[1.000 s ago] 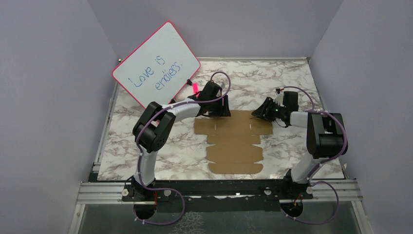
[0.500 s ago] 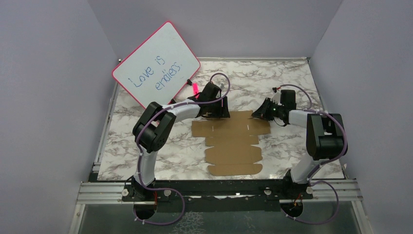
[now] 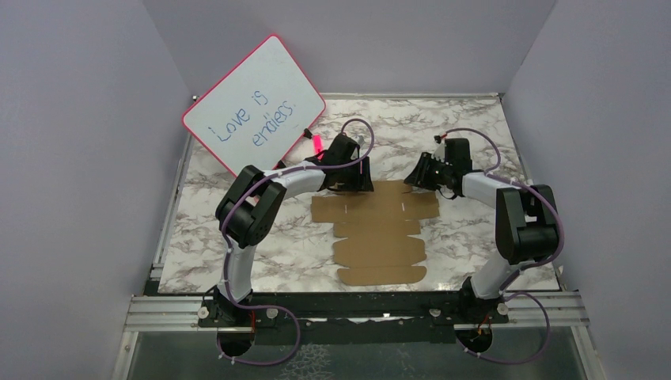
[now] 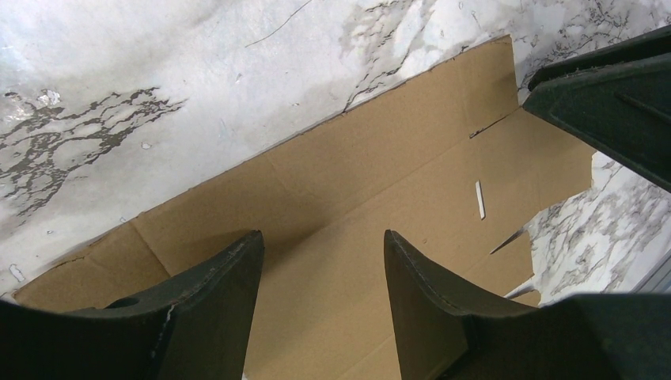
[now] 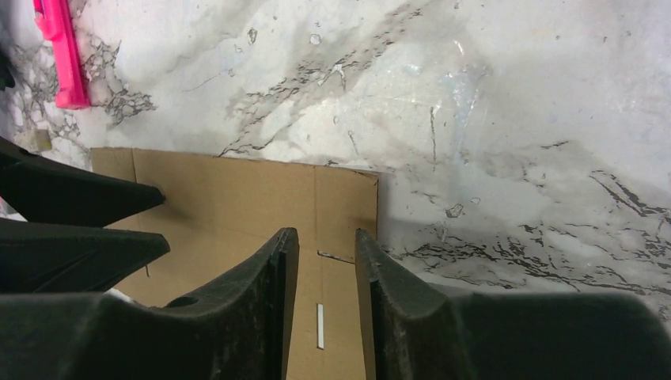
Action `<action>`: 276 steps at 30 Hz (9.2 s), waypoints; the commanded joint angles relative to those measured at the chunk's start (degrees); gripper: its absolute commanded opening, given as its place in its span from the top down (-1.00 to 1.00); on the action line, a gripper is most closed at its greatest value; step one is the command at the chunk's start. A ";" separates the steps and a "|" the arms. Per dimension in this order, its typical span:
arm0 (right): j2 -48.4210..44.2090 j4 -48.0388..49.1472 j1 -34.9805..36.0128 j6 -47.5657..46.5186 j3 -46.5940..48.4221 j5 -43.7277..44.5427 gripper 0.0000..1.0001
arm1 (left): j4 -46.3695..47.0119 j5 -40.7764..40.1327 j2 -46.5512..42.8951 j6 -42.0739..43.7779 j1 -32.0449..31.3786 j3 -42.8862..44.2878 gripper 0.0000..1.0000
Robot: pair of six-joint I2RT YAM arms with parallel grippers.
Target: Fold the paper box
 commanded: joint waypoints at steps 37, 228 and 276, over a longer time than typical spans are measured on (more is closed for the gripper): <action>4.04 -7.82 -0.31 -5.91 7.97 -6.58 0.53 | 1.05 -0.74 2.02 0.66 -0.35 -1.19 -0.19; -16.80 3.82 11.00 5.34 -10.68 -18.04 -0.13 | -3.16 -9.00 -27.18 -3.49 -4.46 -21.27 -0.30; 10.95 22.64 22.55 8.82 -3.60 -15.02 -0.15 | -8.83 -3.08 -30.91 0.77 20.94 -30.13 0.93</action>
